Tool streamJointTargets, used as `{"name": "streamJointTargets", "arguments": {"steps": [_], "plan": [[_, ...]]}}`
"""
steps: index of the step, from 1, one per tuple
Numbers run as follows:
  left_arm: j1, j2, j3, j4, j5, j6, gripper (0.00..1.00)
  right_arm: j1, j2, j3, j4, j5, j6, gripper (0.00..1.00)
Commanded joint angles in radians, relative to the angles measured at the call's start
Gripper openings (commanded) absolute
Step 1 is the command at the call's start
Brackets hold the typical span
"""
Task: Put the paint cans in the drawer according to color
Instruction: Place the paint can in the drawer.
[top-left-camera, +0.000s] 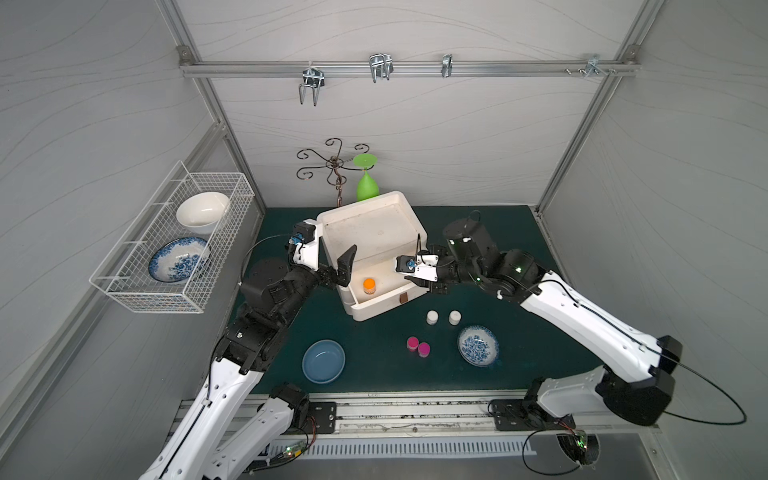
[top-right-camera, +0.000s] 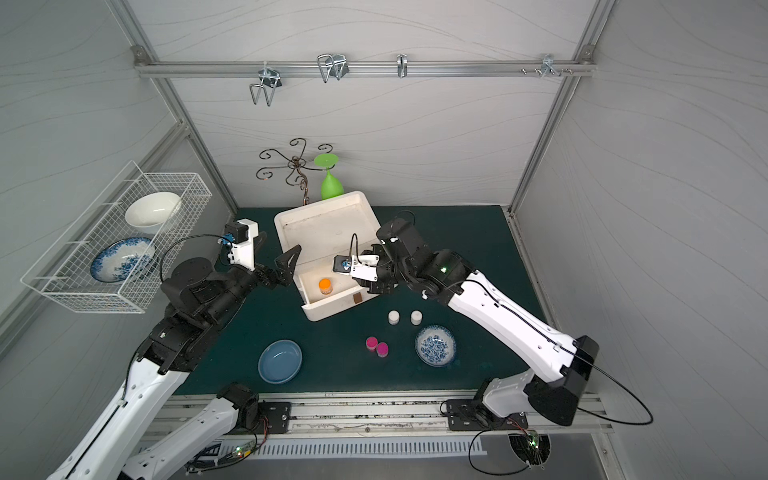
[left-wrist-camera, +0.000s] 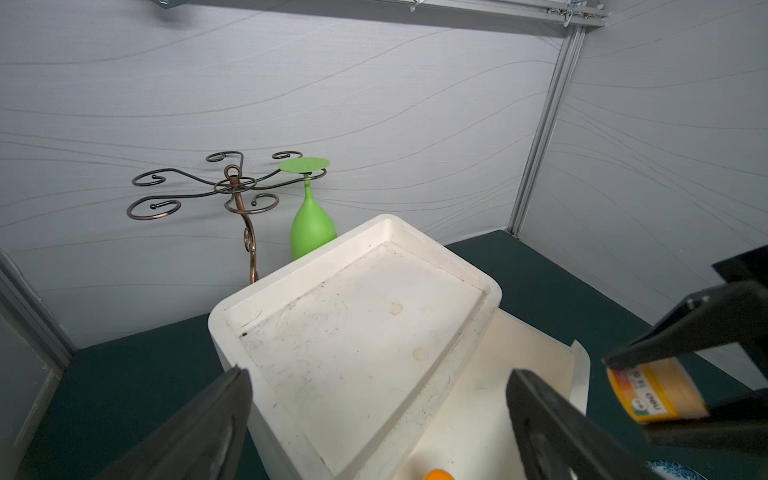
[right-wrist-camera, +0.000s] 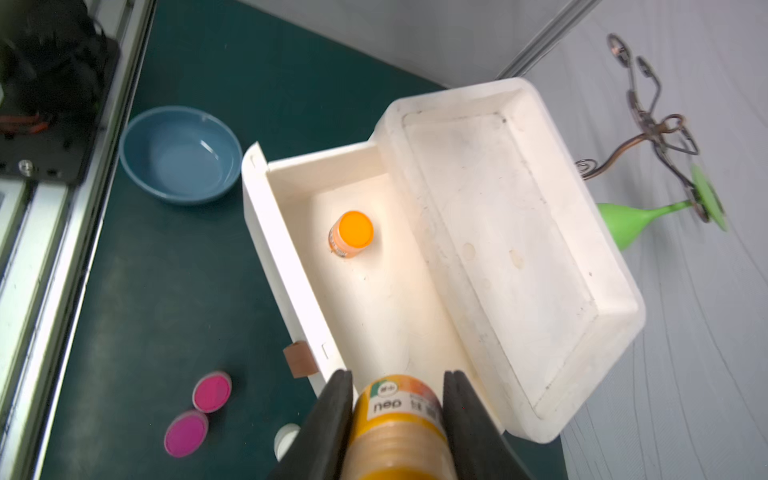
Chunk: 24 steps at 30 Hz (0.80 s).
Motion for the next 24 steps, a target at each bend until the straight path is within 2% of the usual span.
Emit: {"name": "streamJointTargets", "arguments": {"steps": [1,4,10,18,24], "plan": [[-0.004,-0.009,0.017,0.049,-0.006,0.003,1.0,-0.001,0.085,0.112,-0.117,0.002,-0.151,0.14],[-0.003,-0.008,0.018,0.048,-0.006,0.002,1.0,-0.001,0.185,0.224,-0.252,-0.004,-0.169,0.18],[-0.004,-0.003,0.018,0.049,-0.002,0.002,1.0,-0.014,0.341,0.376,-0.39,-0.009,-0.188,0.16],[-0.006,0.005,0.019,0.046,0.006,0.001,1.0,-0.05,0.464,0.45,-0.395,-0.063,-0.234,0.17],[-0.007,0.007,0.023,0.046,0.012,0.0,1.0,-0.066,0.552,0.521,-0.473,-0.1,-0.281,0.25]]}}
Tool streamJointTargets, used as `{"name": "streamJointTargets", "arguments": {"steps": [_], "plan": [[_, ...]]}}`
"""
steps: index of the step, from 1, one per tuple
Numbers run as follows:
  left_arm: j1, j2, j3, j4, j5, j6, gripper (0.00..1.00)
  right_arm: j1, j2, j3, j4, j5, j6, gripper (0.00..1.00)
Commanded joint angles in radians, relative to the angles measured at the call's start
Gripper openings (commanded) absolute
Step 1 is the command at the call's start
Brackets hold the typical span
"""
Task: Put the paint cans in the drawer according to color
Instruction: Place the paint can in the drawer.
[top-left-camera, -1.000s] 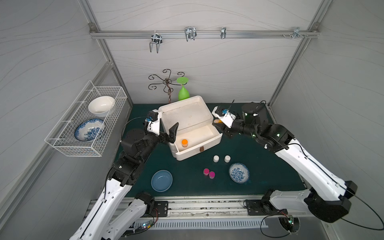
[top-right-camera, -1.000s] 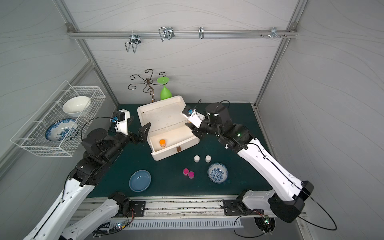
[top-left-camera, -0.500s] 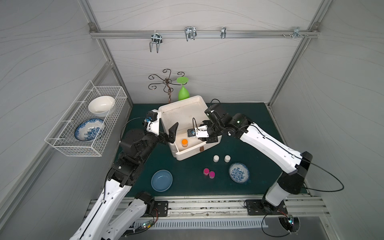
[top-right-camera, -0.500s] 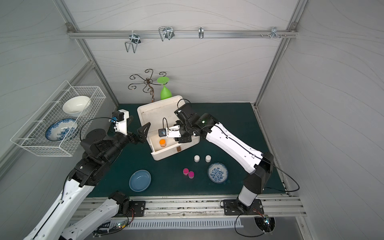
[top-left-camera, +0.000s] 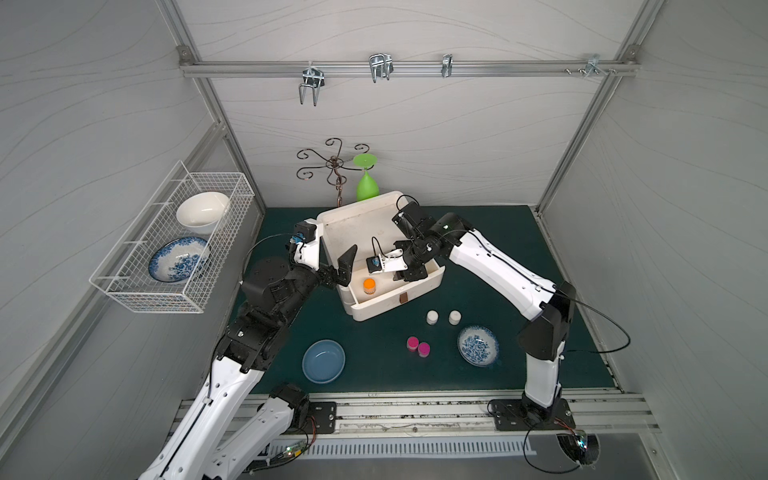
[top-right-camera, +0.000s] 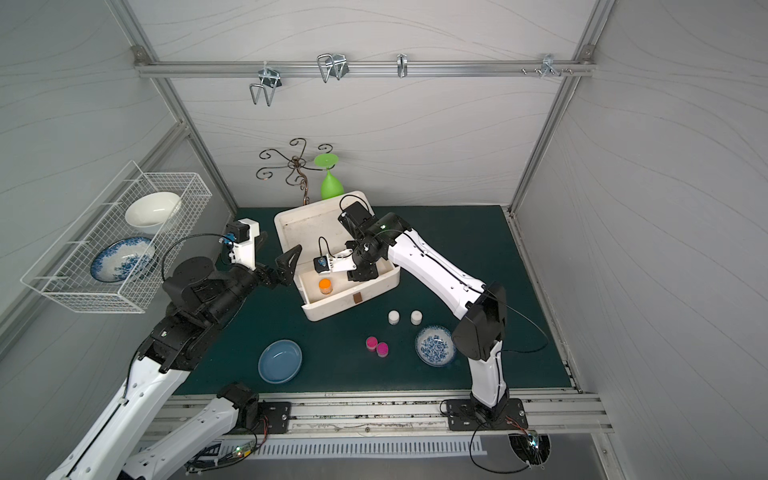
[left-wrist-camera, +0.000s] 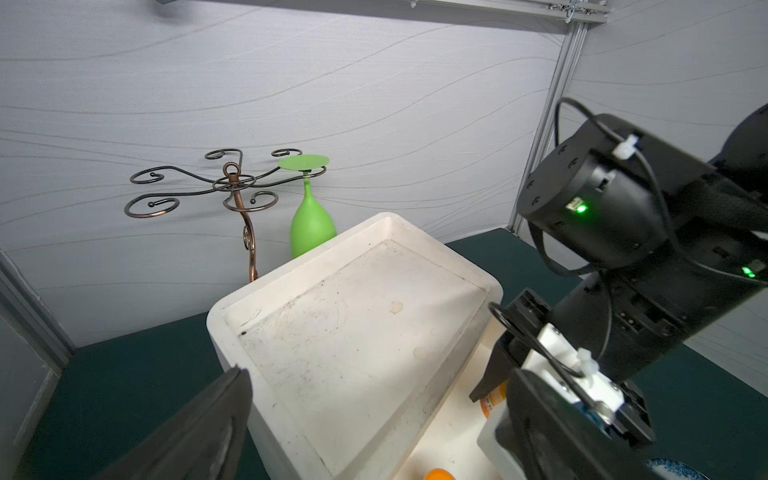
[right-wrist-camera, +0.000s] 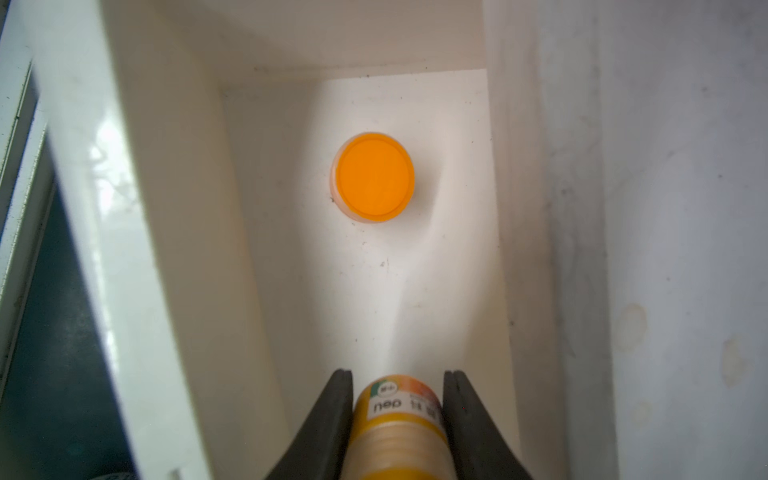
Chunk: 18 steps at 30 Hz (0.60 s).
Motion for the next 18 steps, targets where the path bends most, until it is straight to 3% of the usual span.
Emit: {"name": "streamJointTargets", "arguments": {"steps": [1,8,10,11,18], "plan": [[-0.003,0.0,0.024,0.045,0.012,-0.001,1.0,-0.006,0.033,0.018,-0.069,-0.04,-0.047,0.26],[-0.003,0.0,0.025,0.045,0.014,-0.002,1.0,-0.018,0.115,0.045,-0.082,-0.031,-0.047,0.31],[-0.003,0.001,0.025,0.044,0.014,-0.001,1.0,-0.018,0.128,0.056,-0.088,-0.034,-0.042,0.39],[-0.003,0.002,0.024,0.044,0.013,-0.001,1.0,-0.018,0.131,0.057,-0.085,-0.032,-0.037,0.49],[-0.003,0.01,0.025,0.041,0.007,0.0,1.0,-0.004,0.071,0.068,-0.078,-0.028,-0.03,0.57]]}}
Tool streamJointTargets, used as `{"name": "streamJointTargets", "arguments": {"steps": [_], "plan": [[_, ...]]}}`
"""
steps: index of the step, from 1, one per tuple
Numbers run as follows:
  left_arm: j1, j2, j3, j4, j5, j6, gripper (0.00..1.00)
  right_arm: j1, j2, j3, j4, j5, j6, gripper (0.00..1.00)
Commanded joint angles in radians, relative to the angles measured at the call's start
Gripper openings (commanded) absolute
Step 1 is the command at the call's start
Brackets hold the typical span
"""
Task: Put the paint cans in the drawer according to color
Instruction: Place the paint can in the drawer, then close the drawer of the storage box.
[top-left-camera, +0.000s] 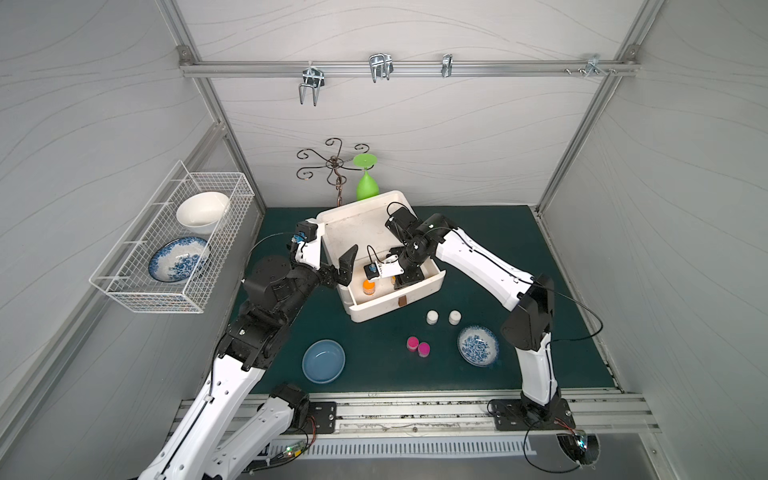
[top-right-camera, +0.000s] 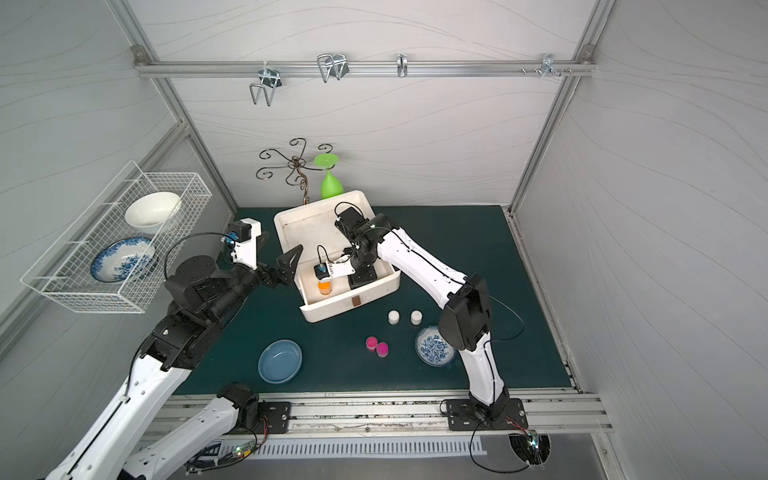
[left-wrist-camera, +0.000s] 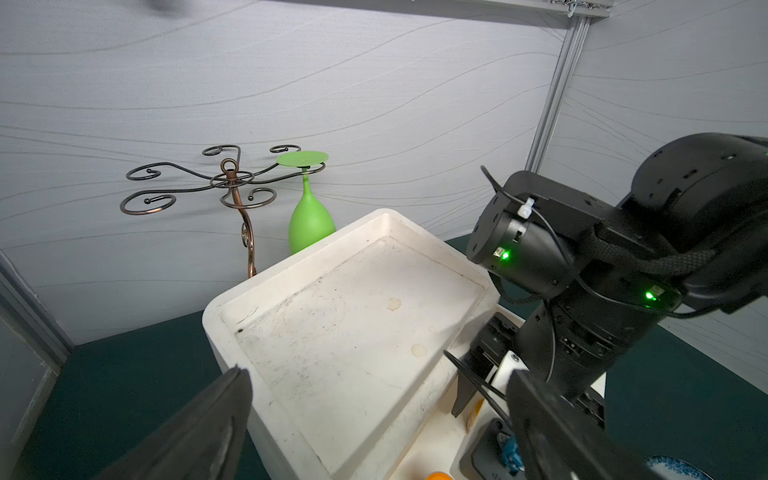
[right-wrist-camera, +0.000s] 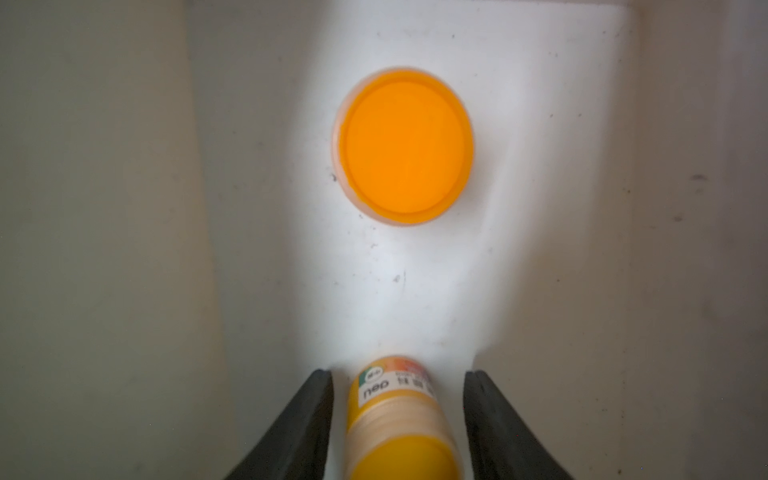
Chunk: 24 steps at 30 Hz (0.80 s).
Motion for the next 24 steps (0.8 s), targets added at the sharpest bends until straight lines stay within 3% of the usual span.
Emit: {"name": "streamJointTargets", "arguments": {"steps": [1,9,16,18,21,24], "plan": [[-0.003,-0.002,0.024,0.044,0.004,0.001,1.0,0.011,-0.045,0.026,-0.009,-0.004,0.019,0.58],[-0.003,0.018,0.018,0.048,-0.04,-0.004,1.0,0.046,-0.267,-0.045,0.089,0.102,0.042,0.66],[-0.003,0.042,0.011,0.059,-0.131,-0.015,1.0,0.066,-0.577,-0.376,0.375,0.138,0.202,0.84],[-0.003,0.063,0.016,0.06,-0.2,-0.035,1.0,0.082,-0.687,-0.51,0.532,0.173,0.325,0.98],[0.0,0.127,0.069,-0.008,-0.313,-0.081,1.0,0.106,-0.808,-0.657,0.684,0.201,0.562,0.99],[0.019,0.223,0.146,-0.128,-0.412,-0.146,0.99,0.142,-0.888,-0.783,0.778,0.387,0.878,0.99]]}}
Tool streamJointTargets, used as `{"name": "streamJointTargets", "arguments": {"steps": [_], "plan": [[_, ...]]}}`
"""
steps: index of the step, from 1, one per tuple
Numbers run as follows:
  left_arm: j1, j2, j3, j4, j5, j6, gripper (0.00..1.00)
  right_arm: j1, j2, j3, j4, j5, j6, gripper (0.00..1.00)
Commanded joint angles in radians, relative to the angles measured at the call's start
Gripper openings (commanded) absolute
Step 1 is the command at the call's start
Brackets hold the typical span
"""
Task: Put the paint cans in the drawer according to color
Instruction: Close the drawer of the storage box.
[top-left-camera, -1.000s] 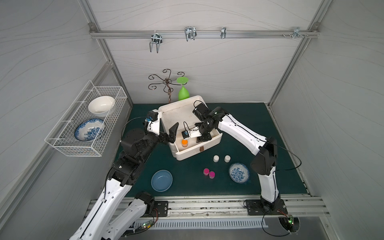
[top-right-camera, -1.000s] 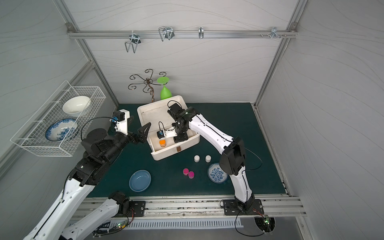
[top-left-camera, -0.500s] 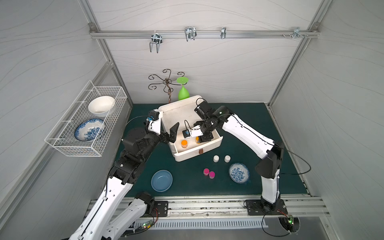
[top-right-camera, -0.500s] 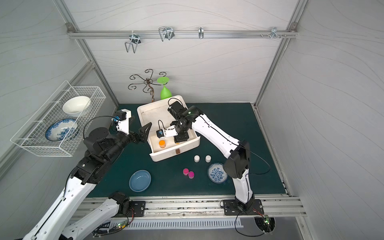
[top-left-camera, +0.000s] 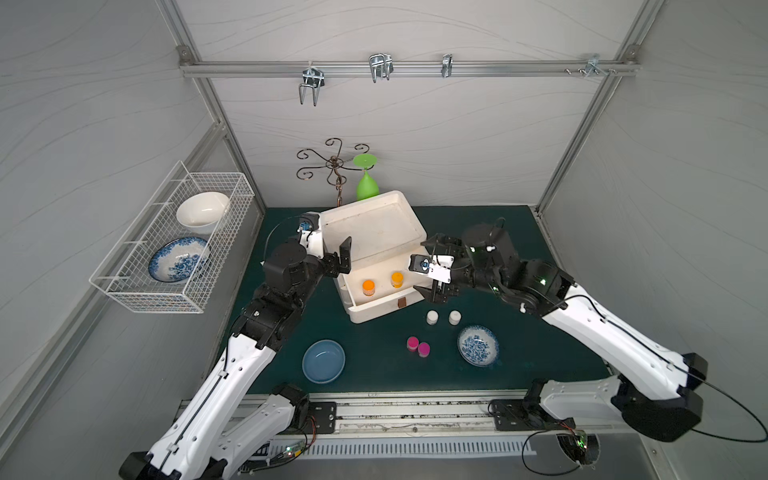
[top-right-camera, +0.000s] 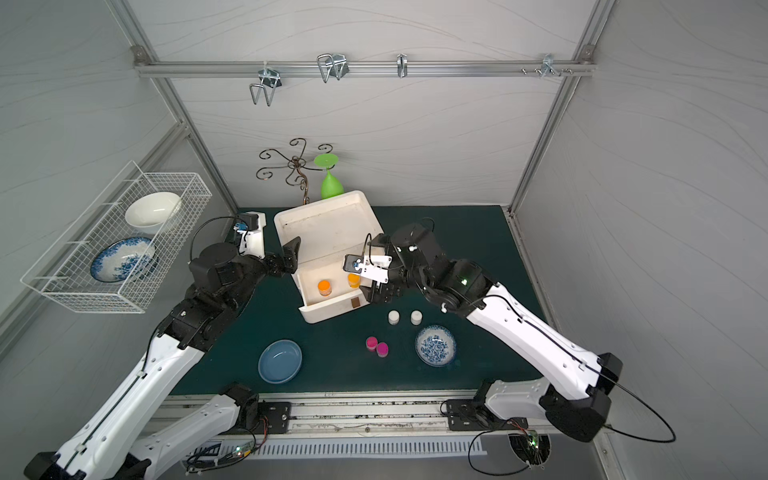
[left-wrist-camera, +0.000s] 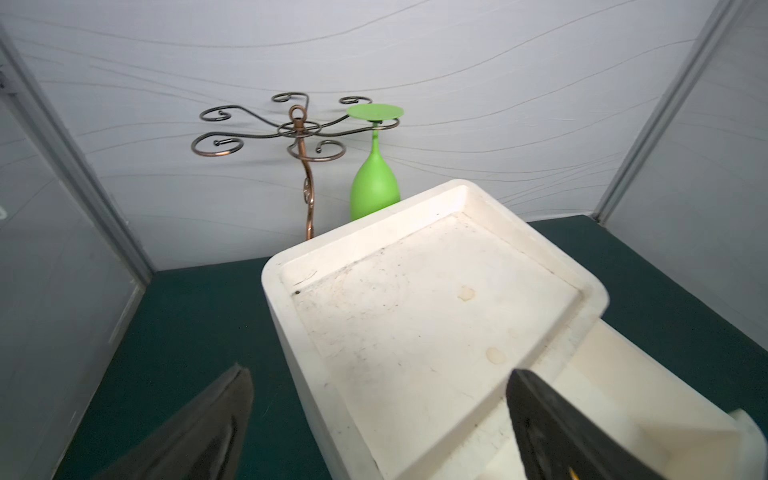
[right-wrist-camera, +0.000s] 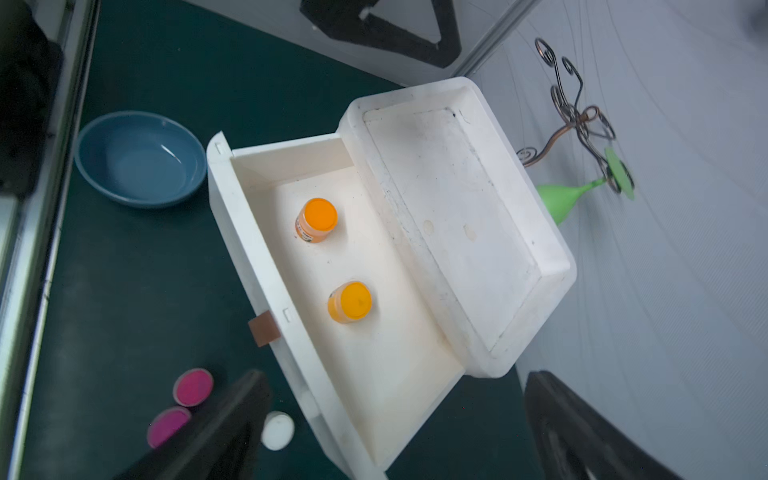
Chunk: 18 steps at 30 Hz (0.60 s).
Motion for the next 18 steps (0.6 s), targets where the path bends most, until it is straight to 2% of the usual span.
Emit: {"name": "streamJointTargets", "arguments": {"steps": [1,4,7,9,14,18], "plan": [[0.025,0.09,0.103,-0.093,-0.134,-0.084,0.98,0.034,-0.066,-0.105,0.17,0.212,0.447,0.99],[0.062,0.168,0.153,-0.157,-0.081,-0.128,0.9,0.084,-0.121,-0.203,0.152,0.374,0.679,0.99],[0.091,0.208,0.172,-0.183,-0.042,-0.166,0.89,0.165,-0.17,-0.289,0.154,0.533,0.82,0.99],[0.114,0.228,0.179,-0.188,-0.019,-0.189,0.86,0.223,-0.192,-0.331,0.146,0.59,0.901,0.99],[0.172,0.292,0.202,-0.197,0.047,-0.23,0.73,0.302,-0.17,-0.381,0.152,0.607,0.982,0.99],[0.192,0.328,0.197,-0.161,0.1,-0.238,0.6,0.341,-0.103,-0.387,0.19,0.584,0.987,0.99]]}}
